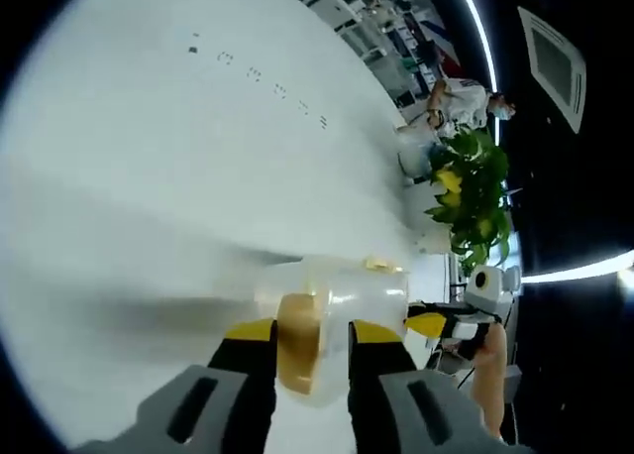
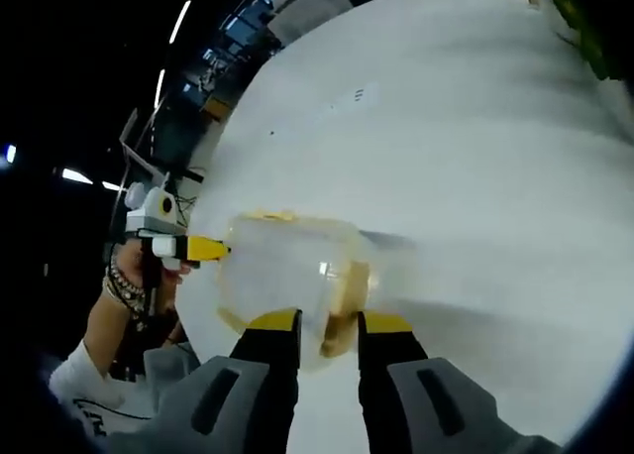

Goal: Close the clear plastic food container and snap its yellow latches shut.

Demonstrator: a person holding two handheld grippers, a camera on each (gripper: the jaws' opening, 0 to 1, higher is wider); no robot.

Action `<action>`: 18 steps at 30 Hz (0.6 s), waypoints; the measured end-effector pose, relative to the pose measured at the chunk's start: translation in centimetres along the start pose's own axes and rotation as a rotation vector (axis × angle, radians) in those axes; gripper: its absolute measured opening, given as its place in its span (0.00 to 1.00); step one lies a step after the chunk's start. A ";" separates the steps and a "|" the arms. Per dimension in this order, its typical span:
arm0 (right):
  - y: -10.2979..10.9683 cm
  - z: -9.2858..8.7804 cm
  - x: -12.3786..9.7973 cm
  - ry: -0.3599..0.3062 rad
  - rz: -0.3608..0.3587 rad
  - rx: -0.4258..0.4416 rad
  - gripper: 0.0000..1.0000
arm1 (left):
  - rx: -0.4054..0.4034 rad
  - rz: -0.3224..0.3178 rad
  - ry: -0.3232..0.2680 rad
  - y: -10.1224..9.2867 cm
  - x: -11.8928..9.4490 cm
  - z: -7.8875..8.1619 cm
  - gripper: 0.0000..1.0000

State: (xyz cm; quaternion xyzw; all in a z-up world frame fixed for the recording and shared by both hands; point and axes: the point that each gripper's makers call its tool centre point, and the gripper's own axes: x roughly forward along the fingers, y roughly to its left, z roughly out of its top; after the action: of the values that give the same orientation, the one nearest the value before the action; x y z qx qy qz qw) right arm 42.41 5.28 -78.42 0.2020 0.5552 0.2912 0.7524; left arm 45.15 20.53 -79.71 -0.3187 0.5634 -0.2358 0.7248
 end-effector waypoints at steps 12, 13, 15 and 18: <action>-0.4 0.4 0.1 0.009 0.012 0.004 0.18 | -0.018 -0.038 0.034 -0.1 0.2 -0.2 0.19; -0.4 0.4 0.1 0.008 0.014 0.007 0.18 | -0.028 -0.042 0.034 -0.1 0.2 -0.2 0.19; -0.5 0.5 0.1 0.005 0.018 0.013 0.18 | -0.026 -0.048 0.035 -0.1 0.2 -0.3 0.18; -0.6 0.7 0.1 0.005 0.025 0.022 0.18 | -0.023 -0.047 0.038 -0.2 0.2 -0.3 0.18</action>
State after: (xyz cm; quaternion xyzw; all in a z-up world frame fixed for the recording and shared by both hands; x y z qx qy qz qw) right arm 43.22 4.95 -78.67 0.2163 0.5575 0.2952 0.7452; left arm 44.92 20.20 -79.78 -0.3358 0.5722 -0.2523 0.7044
